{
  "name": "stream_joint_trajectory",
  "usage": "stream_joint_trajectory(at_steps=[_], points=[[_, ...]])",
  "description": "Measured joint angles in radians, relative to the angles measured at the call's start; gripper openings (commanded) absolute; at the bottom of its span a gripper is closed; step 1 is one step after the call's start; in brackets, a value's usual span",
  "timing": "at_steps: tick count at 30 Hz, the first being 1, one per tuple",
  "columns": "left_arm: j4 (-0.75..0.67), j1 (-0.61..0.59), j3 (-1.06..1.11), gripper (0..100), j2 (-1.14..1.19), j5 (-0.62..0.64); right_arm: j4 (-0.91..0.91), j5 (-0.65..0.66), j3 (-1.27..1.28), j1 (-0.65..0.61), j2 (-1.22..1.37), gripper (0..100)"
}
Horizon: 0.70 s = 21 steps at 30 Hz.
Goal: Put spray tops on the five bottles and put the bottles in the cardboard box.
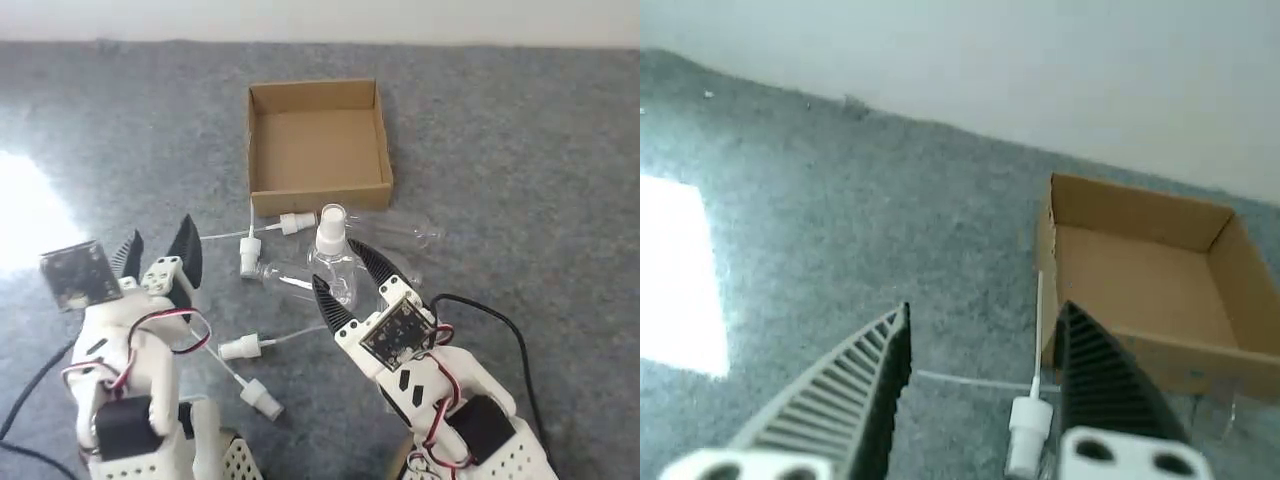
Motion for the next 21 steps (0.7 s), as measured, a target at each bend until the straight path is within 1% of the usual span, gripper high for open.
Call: stream_joint_trajectory(at_steps=[2, 8, 14, 18, 21], points=[[0.0, 0.0, 0.041, 21, 0.002, 0.0, 0.0, 0.0, 0.0, 0.0, 0.0, 9.8], [-0.003, 0.0, 0.077, 21, 0.002, 0.0, 0.0, 0.0, 0.0, 0.003, 0.0, 9.8], [-0.103, -0.003, 0.16, 21, 0.008, 0.0, -0.038, -0.002, -0.006, 0.057, 0.0, 9.7], [-0.149, -0.044, 0.166, 21, 0.008, 0.0, -0.043, -0.025, -0.091, 0.066, 0.0, 9.7], [-0.186, -0.049, 0.192, 21, 0.006, 0.0, -0.052, -0.031, -0.153, 0.066, -0.002, 9.7]])
